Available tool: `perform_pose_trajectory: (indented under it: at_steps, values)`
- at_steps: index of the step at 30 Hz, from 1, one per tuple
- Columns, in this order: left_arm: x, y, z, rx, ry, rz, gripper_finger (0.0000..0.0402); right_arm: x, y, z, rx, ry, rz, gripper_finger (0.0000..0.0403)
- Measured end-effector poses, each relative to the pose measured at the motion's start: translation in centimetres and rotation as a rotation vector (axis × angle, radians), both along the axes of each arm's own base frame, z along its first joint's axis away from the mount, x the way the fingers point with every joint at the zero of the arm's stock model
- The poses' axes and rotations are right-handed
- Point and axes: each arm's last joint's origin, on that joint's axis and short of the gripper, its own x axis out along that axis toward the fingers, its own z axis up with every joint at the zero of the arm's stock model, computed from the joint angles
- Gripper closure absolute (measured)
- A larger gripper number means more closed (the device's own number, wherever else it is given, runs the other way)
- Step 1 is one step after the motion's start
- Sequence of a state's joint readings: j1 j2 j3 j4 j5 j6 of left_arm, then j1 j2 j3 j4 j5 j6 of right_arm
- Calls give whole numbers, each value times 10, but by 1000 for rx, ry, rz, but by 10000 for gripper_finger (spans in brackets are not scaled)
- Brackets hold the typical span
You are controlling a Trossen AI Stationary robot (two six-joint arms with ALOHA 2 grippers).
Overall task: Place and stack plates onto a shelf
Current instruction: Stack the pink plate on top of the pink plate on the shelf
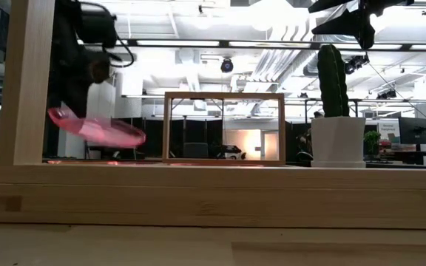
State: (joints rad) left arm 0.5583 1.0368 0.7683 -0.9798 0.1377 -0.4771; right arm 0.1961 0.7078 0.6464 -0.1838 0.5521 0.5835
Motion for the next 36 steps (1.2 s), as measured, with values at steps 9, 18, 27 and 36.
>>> perform_pose_trajectory:
  at_steps: [9, 18, 27, 36]
  values:
    - [29, -58, 8, -54, -129, -81, 401, 0, 0, 0, -4, 2, 3, 208]
    - [100, -103, -6, 81, -425, 81, 401, 0, 0, 0, -9, 8, -1, 208]
    - [145, -105, -50, 35, -507, 362, 401, 0, 0, -1, -9, 11, -1, 208]
    - [158, -105, -79, 7, -489, 496, 401, 0, 0, -1, -9, 16, -1, 208]
